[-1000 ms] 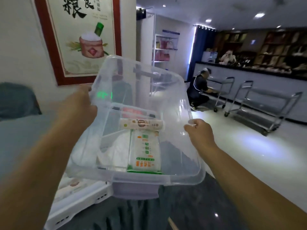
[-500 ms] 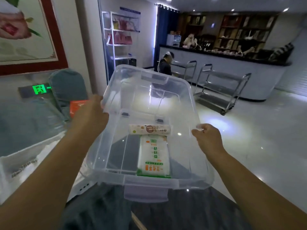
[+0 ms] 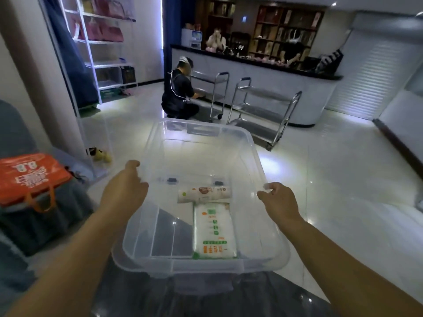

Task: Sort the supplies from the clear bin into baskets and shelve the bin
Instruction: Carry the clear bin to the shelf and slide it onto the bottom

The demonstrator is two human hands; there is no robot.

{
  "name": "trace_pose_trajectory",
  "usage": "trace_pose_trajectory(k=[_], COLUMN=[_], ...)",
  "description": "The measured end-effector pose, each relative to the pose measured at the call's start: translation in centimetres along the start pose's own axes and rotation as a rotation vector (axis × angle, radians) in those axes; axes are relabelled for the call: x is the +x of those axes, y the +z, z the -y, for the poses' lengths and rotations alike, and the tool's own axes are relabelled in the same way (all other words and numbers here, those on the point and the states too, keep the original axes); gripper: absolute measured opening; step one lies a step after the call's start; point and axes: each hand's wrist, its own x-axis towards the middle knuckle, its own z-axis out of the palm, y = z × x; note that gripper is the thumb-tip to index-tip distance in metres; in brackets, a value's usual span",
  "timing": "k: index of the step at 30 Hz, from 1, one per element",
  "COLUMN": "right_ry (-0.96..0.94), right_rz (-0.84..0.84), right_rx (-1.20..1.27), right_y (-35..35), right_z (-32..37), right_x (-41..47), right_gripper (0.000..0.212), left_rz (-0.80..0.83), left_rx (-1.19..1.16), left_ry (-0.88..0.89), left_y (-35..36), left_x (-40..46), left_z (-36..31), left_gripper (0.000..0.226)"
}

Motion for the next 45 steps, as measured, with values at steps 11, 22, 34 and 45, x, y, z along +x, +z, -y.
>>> trace_pose_trajectory(k=[11, 22, 34, 45], right_ry=[0.046, -0.057, -0.051, -0.014], right_rz=[0.071, 0.291, 0.395, 0.378], right_rx=[-0.114, -0.173, -0.204, -0.206], right_y=[7.9, 18.8, 38.5, 54.3], right_z=[-2.8, -1.4, 7.4, 20.3], right_x=[22.2, 47.3, 67.0, 86.4], right_gripper=[0.028, 0.034, 0.037, 0.036], left_rz=[0.160, 0.170, 0.178, 0.210], left_rx=[0.050, 0.001, -0.082, -0.077], left_ry=[-0.073, -0.328, -0.538, -0.498], left_y=[13.9, 24.6, 28.9, 29.2], left_x=[17.4, 33.9, 58.7, 87.9], left_z=[-0.6, -0.2, 8.5, 13.8], left_gripper=[0.057, 0.061, 0.067, 0.066])
